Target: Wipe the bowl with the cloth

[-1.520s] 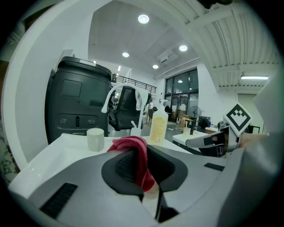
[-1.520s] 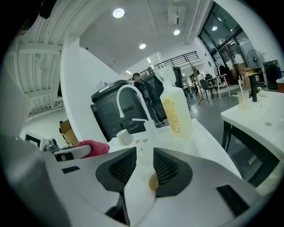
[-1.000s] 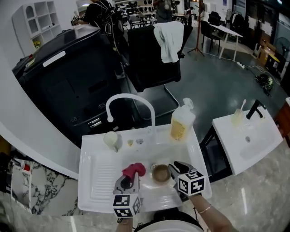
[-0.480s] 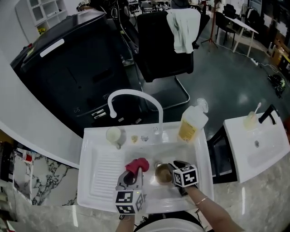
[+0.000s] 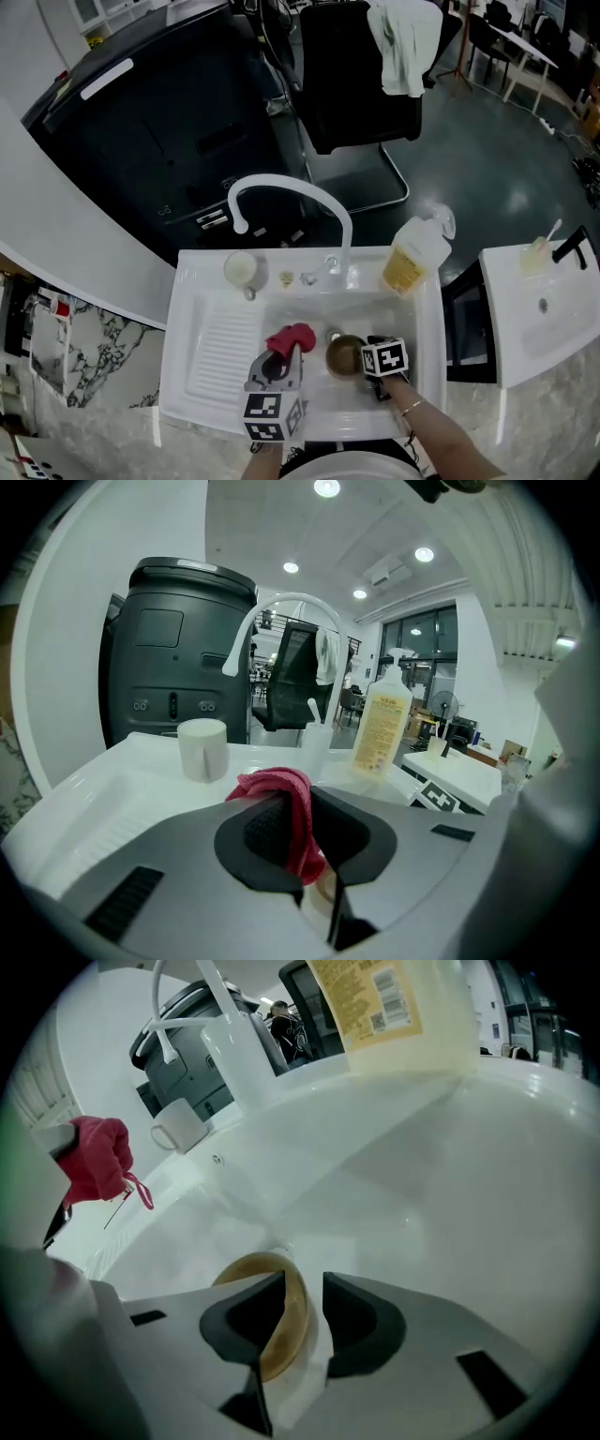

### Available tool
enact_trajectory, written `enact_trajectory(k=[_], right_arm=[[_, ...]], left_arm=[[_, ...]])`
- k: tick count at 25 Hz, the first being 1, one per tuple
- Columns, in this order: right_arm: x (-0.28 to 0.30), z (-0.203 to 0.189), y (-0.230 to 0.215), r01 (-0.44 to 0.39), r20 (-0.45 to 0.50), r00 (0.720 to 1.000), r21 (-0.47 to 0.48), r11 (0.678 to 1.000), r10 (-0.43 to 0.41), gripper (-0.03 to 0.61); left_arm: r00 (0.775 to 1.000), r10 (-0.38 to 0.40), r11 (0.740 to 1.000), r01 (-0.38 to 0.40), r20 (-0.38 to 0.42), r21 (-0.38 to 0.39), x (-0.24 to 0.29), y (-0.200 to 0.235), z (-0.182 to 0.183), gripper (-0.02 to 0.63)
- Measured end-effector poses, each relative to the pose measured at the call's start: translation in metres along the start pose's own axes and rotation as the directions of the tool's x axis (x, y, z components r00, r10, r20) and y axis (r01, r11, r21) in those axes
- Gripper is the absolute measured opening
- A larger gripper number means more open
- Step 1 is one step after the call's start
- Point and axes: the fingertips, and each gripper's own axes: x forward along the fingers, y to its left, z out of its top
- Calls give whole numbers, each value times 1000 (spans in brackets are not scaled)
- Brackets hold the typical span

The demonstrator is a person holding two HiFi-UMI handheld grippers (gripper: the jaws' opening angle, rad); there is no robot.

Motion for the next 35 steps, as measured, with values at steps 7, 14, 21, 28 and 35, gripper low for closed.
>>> enact_trajectory(k=[7, 14, 21, 28, 35], right_arm=[[17, -20, 1, -48, -93, 994, 24, 999, 50, 135], [24, -29, 2, -43, -127, 991, 51, 998, 49, 75], [19, -30, -5, -6, -130, 991, 36, 999, 11, 21], [-1, -18, 5, -7, -74, 997, 23, 1000, 8, 23], [-49, 17, 27, -21, 75, 997, 27, 999, 19, 21]], left_arm=[[999, 28, 999, -29, -18, -16, 4, 8, -5, 48], [999, 32, 999, -33, -35, -18, 6, 8, -12, 48], [999, 32, 999, -33, -34, -13, 4, 5, -13, 48], [1000, 15, 1000, -15, -23, -1, -3, -1, -12, 48], [1000, -22, 1000, 22, 8, 21, -11, -12, -2, 48]])
